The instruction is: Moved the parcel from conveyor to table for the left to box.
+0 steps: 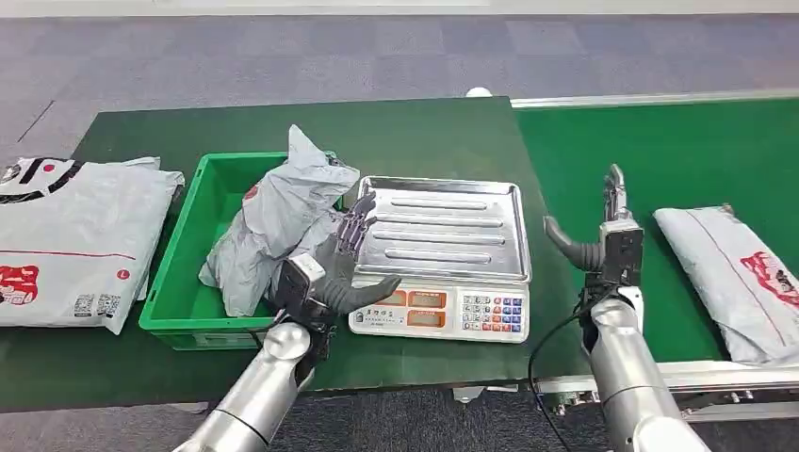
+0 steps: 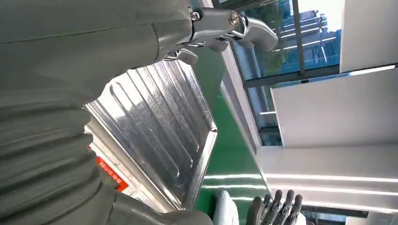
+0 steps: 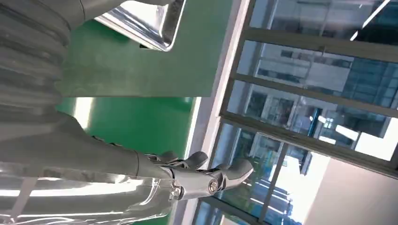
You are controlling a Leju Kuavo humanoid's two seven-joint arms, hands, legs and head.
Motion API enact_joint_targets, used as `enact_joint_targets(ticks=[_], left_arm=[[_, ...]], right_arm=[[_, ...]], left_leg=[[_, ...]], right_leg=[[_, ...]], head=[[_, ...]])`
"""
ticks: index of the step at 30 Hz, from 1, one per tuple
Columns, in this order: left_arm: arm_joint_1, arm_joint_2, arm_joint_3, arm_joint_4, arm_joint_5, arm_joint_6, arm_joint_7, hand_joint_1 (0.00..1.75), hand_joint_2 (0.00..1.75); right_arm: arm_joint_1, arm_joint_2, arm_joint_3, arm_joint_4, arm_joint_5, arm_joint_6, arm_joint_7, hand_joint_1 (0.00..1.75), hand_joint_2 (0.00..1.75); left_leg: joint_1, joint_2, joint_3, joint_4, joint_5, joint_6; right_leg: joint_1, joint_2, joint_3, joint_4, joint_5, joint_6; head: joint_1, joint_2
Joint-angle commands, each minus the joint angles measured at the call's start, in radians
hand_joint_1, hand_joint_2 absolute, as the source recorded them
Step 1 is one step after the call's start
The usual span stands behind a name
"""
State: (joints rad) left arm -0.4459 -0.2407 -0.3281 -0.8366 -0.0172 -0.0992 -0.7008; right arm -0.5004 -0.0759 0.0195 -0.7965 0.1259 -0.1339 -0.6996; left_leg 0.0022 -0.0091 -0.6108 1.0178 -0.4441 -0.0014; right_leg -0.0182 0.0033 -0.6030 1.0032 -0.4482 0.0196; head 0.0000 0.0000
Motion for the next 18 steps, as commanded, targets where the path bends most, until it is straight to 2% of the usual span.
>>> enact_joint_targets(ticks=[1, 6, 10, 13, 18], left_arm=[[-0.037, 0.032, -0.034, 0.047, -0.013, -0.023, 0.003, 0.0, 1.75], [-0.036, 0.032, -0.034, 0.047, -0.014, -0.027, 0.003, 0.0, 1.75], [-0.035, 0.032, -0.035, 0.047, -0.014, -0.027, 0.003, 0.0, 1.75], [-0.035, 0.032, -0.035, 0.047, -0.014, -0.027, 0.003, 0.0, 1.75], [-0.038, 0.031, -0.032, 0.054, -0.017, -0.026, 0.003, 0.0, 1.75]], right_arm=[[-0.051, 0.003, -0.015, 0.074, 0.009, 0.002, 0.001, 0.0, 1.75], [-0.05, 0.0, -0.017, 0.076, 0.011, 0.0, 0.001, 0.0, 1.75], [-0.048, -0.001, -0.017, 0.077, 0.012, -0.001, 0.001, 0.0, 1.75], [-0.048, -0.001, -0.017, 0.077, 0.012, -0.001, 0.001, 0.0, 1.75], [-0.059, -0.003, -0.019, 0.099, 0.028, -0.021, 0.001, 0.0, 1.75]], left_leg=[[0.001, 0.002, 0.003, -0.001, 0.0, -0.001], [0.001, 0.001, 0.002, -0.001, 0.0, -0.001], [0.002, 0.003, 0.008, -0.006, 0.0, -0.001], [0.001, 0.001, 0.002, -0.001, 0.0, -0.001], [0.001, 0.002, 0.004, -0.002, 0.0, -0.001]], right_leg=[[0.001, 0.001, 0.003, -0.002, 0.0, -0.002], [0.001, 0.0, 0.002, -0.001, 0.0, -0.001], [0.002, 0.001, 0.008, -0.007, 0.001, -0.003], [0.001, 0.0, 0.002, -0.001, 0.0, -0.001], [0.001, 0.001, 0.004, -0.003, 0.0, -0.002]], head=[[0.0, 0.0], [0.0, 0.0], [0.0, 0.0], [0.0, 0.0], [0.0, 0.0]])
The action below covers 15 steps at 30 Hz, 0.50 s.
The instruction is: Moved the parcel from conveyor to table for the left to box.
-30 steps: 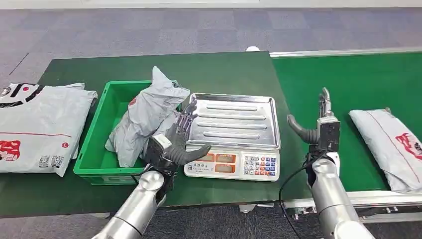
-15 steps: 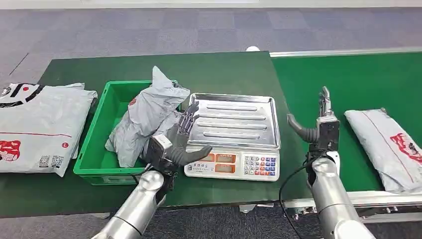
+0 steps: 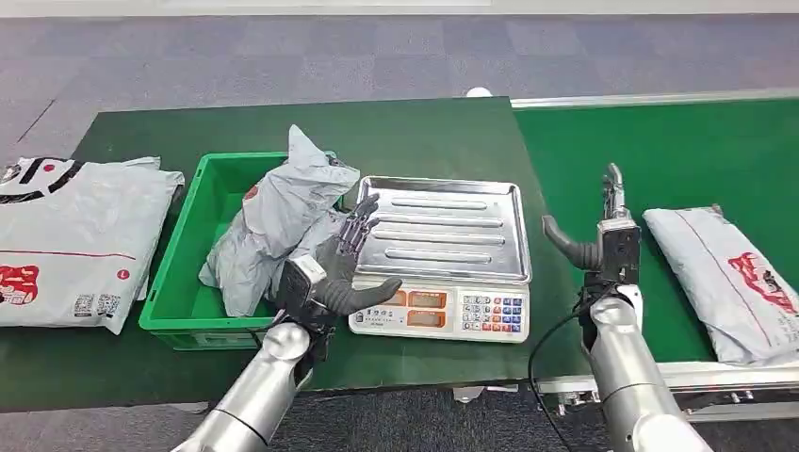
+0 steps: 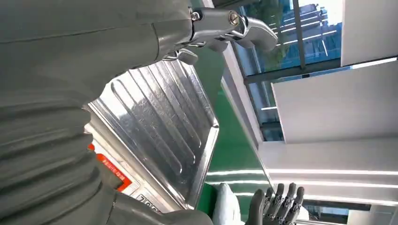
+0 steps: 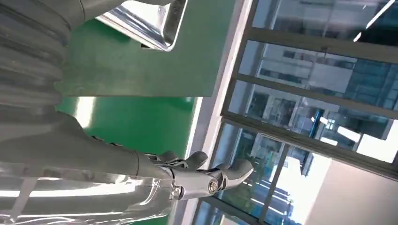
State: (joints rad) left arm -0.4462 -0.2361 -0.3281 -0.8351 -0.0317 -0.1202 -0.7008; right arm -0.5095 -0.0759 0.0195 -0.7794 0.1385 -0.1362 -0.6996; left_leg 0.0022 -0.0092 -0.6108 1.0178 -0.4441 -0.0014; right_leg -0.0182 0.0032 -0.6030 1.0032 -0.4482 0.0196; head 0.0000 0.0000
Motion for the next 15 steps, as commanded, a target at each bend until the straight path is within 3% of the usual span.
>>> enact_joint_targets(ticks=[1, 4, 11, 15], left_arm=[[-0.038, 0.027, -0.031, 0.053, -0.003, -0.006, 0.003, 0.0, 1.75], [-0.037, 0.027, -0.027, 0.053, -0.005, -0.008, 0.003, 0.0, 1.75], [-0.04, 0.03, -0.02, 0.059, -0.006, -0.017, 0.003, 0.0, 1.75], [-0.041, 0.03, -0.009, 0.06, -0.011, -0.019, 0.003, 0.0, 1.75]], right_arm=[[-0.055, -0.006, -0.021, 0.09, 0.022, -0.029, 0.001, 0.0, 1.75], [-0.093, -0.037, -0.023, 0.176, 0.118, -0.18, 0.027, 0.0, 1.75], [-0.167, -0.134, -0.044, 0.368, 0.255, -0.322, 0.143, 0.0, 1.75], [-0.195, -0.195, -0.031, 0.459, 0.388, -0.366, 0.328, 0.0, 1.75]], left_leg=[[0.001, 0.002, 0.005, -0.003, 0.0, -0.001], [0.001, 0.002, 0.003, -0.001, 0.0, -0.001], [0.0, 0.0, 0.002, 0.0, 0.0, 0.0], [-0.001, -0.003, 0.002, -0.001, 0.0, 0.0]], right_leg=[[0.002, 0.001, 0.005, -0.004, 0.0, -0.002], [0.001, 0.0, 0.003, -0.002, 0.0, -0.002], [0.001, -0.001, 0.003, -0.002, 0.0, -0.001], [-0.001, -0.004, 0.004, -0.002, 0.0, -0.001]], head=[[0.0, 0.0], [0.0, 0.0], [0.0, 0.0], [0.0, 0.0]])
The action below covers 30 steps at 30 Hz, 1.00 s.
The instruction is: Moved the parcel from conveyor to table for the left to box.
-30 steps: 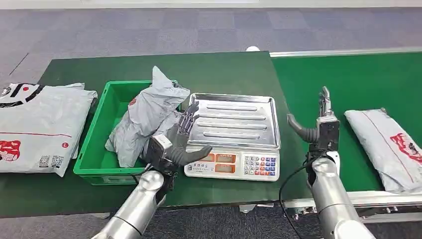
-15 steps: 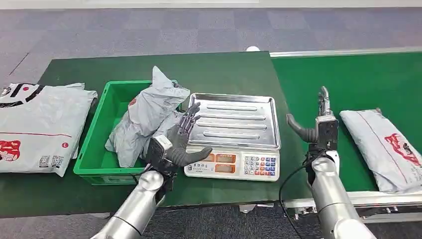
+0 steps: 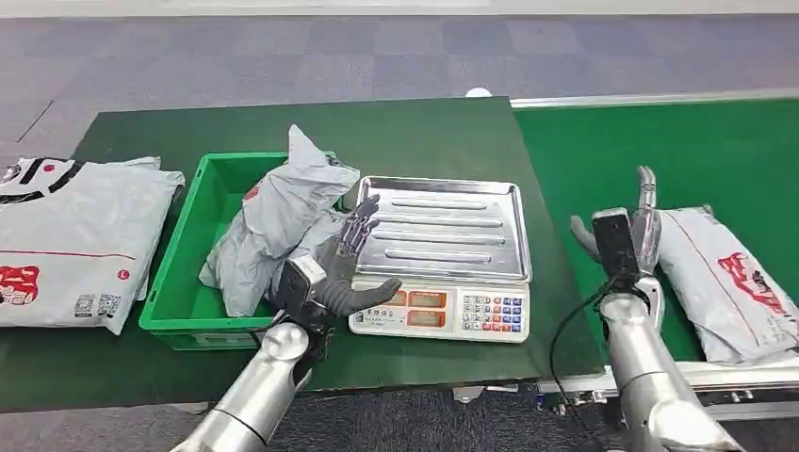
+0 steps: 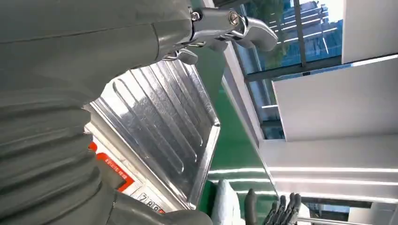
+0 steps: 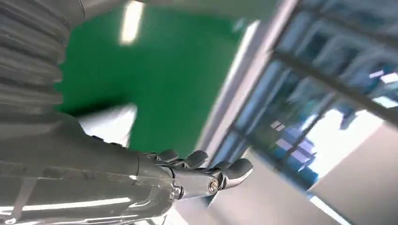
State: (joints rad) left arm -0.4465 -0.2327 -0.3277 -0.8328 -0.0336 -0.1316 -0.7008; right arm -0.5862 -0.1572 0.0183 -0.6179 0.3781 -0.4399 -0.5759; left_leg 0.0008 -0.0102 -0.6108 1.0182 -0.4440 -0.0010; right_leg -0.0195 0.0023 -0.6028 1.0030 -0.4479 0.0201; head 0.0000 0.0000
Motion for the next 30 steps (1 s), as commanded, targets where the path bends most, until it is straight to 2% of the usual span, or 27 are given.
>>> enact_joint_targets(ticks=[1, 4, 6, 7, 9, 10, 11, 13, 15, 24, 30], left_arm=[[-0.04, 0.026, -0.006, 0.058, -0.01, -0.008, 0.003, 0.0, 1.75], [-0.039, 0.024, -0.001, 0.058, -0.015, -0.014, 0.003, 0.0, 1.75], [-0.035, 0.022, 0.003, 0.049, -0.023, -0.016, 0.006, 0.0, 1.75], [-0.033, 0.022, 0.004, 0.047, -0.024, -0.016, 0.006, 0.0, 1.75], [-0.029, 0.021, 0.008, 0.039, -0.029, -0.019, 0.013, 0.0, 1.75], [-0.029, 0.021, 0.008, 0.039, -0.029, -0.019, 0.013, 0.0, 1.75], [-0.026, 0.019, 0.012, 0.035, -0.033, -0.021, 0.019, 0.0, 1.75], [-0.026, 0.017, 0.013, 0.034, -0.035, -0.021, 0.022, 0.0, 1.75], [-0.025, 0.014, 0.015, 0.036, -0.041, -0.024, 0.029, 0.0, 1.75], [-0.027, 0.006, 0.019, 0.045, -0.051, -0.027, 0.036, 0.0, 1.75], [-0.027, 0.005, 0.02, 0.046, -0.052, -0.027, 0.036, 0.0, 1.75]], right_arm=[[-0.115, -0.119, -0.06, 0.296, 0.126, -0.041, 0.204, 0.0, 1.75], [-0.119, -0.131, -0.048, 0.317, 0.19, -0.048, 0.298, 0.0, 1.75], [-0.121, -0.139, -0.037, 0.332, 0.239, -0.04, 0.407, 0.0, 1.75], [-0.119, -0.141, -0.043, 0.333, 0.237, -0.037, 0.415, 0.0, 1.75], [-0.12, -0.152, -0.031, 0.343, 0.282, -0.033, 0.503, 0.0, 1.75], [-0.12, -0.154, -0.031, 0.343, 0.282, -0.031, 0.504, 0.0, 1.75], [-0.122, -0.16, -0.036, 0.355, 0.304, -0.011, 0.591, 0.0, 1.75], [-0.12, -0.165, -0.036, 0.357, 0.31, 0.0, 0.611, 0.0, 1.75], [-0.115, -0.173, -0.053, 0.364, 0.314, 0.045, 0.687, 0.0, 1.75], [-0.094, -0.179, -0.067, 0.369, 0.333, 0.122, 0.779, 0.0, 1.75], [-0.089, -0.181, -0.073, 0.366, 0.332, 0.13, 0.782, 0.0, 1.75]], left_leg=[[0.001, -0.002, 0.003, -0.001, 0.0, 0.0], [0.001, -0.001, 0.004, -0.002, 0.0, -0.001], [0.0, 0.0, 0.003, -0.001, -0.001, -0.001], [-0.001, 0.0, 0.001, -0.001, -0.001, 0.0], [-0.001, -0.001, 0.001, -0.001, -0.001, 0.0], [0.0, 0.0, 0.003, -0.001, -0.001, 0.0], [0.0, 0.0, 0.004, -0.002, -0.001, 0.0], [0.0, 0.0, 0.002, -0.001, -0.001, 0.0], [-0.001, 0.0, 0.001, -0.001, -0.001, 0.0], [0.0, 0.001, 0.004, -0.001, -0.001, 0.0], [-0.001, 0.0, 0.002, -0.001, -0.001, 0.0]], right_leg=[[0.001, -0.003, 0.004, -0.002, 0.0, -0.002], [0.001, -0.002, 0.005, -0.003, 0.0, -0.002], [0.001, 0.0, 0.004, -0.002, 0.0, -0.002], [0.0, -0.001, 0.002, -0.001, 0.0, -0.001], [0.0, -0.001, 0.002, -0.001, 0.0, -0.001], [0.0, -0.001, 0.004, -0.002, 0.0, -0.002], [0.001, -0.001, 0.004, -0.002, 0.0, -0.002], [0.0, 0.0, 0.003, -0.002, 0.0, -0.001], [0.0, 0.0, 0.002, -0.001, 0.0, -0.001], [0.0, 0.0, 0.004, -0.002, 0.0, -0.002], [0.0, 0.0, 0.002, -0.001, 0.0, -0.001]], head=[[0.0, 0.0], [0.0, 0.0], [0.0, 0.0], [0.0, 0.0], [0.0, 0.0], [0.0, 0.0], [0.0, 0.0], [0.0, 0.0], [0.0, 0.0], [0.0, 0.0], [0.0, 0.0]])
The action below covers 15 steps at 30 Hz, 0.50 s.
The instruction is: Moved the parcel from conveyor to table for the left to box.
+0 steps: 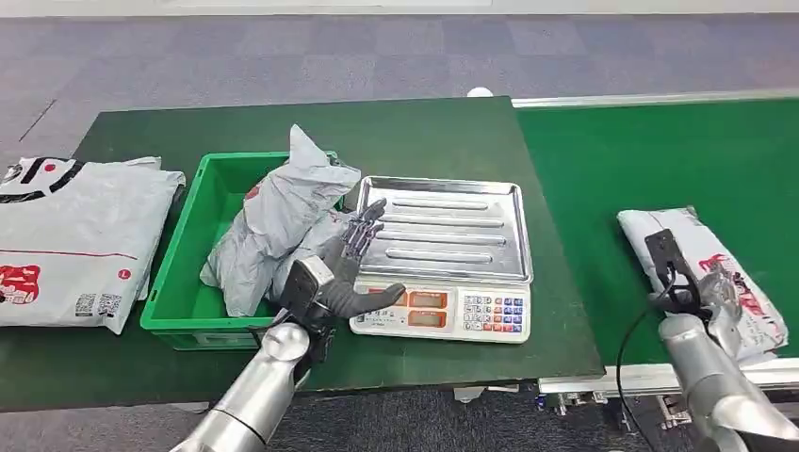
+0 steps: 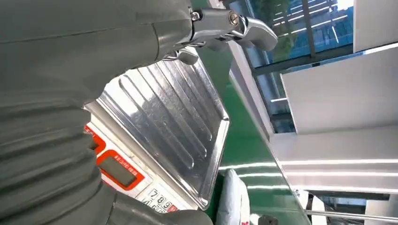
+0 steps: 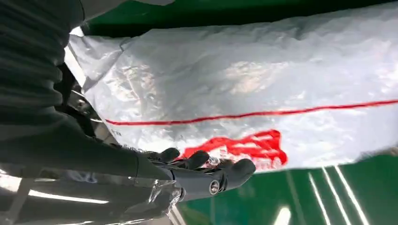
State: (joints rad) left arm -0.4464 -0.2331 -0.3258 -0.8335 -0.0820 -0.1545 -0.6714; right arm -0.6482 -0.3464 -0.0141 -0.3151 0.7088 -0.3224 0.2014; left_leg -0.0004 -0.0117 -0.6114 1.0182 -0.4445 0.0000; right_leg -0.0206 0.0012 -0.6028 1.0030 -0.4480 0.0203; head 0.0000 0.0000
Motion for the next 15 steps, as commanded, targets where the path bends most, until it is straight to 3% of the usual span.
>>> enact_joint_targets(ticks=[1, 15], left_arm=[[-0.027, 0.006, 0.018, 0.047, -0.004, -0.005, 0.007, 0.0, 1.75], [-0.026, -0.001, 0.024, 0.049, -0.008, -0.003, 0.004, 0.0, 1.75]], right_arm=[[-0.027, 0.008, -0.04, 0.063, 0.001, 0.013, 0.005, 0.0, 1.75], [-0.015, 0.005, -0.042, 0.065, 0.034, 0.083, 0.053, 0.0, 1.75]], left_leg=[[0.001, 0.002, 0.004, -0.002, -0.001, -0.001], [0.001, 0.002, 0.004, -0.002, -0.001, -0.001]], right_leg=[[0.001, 0.001, 0.004, -0.002, 0.0, -0.002], [0.001, 0.001, 0.004, -0.003, 0.0, -0.002]], head=[[0.0, 0.0], [0.0, 0.0]])
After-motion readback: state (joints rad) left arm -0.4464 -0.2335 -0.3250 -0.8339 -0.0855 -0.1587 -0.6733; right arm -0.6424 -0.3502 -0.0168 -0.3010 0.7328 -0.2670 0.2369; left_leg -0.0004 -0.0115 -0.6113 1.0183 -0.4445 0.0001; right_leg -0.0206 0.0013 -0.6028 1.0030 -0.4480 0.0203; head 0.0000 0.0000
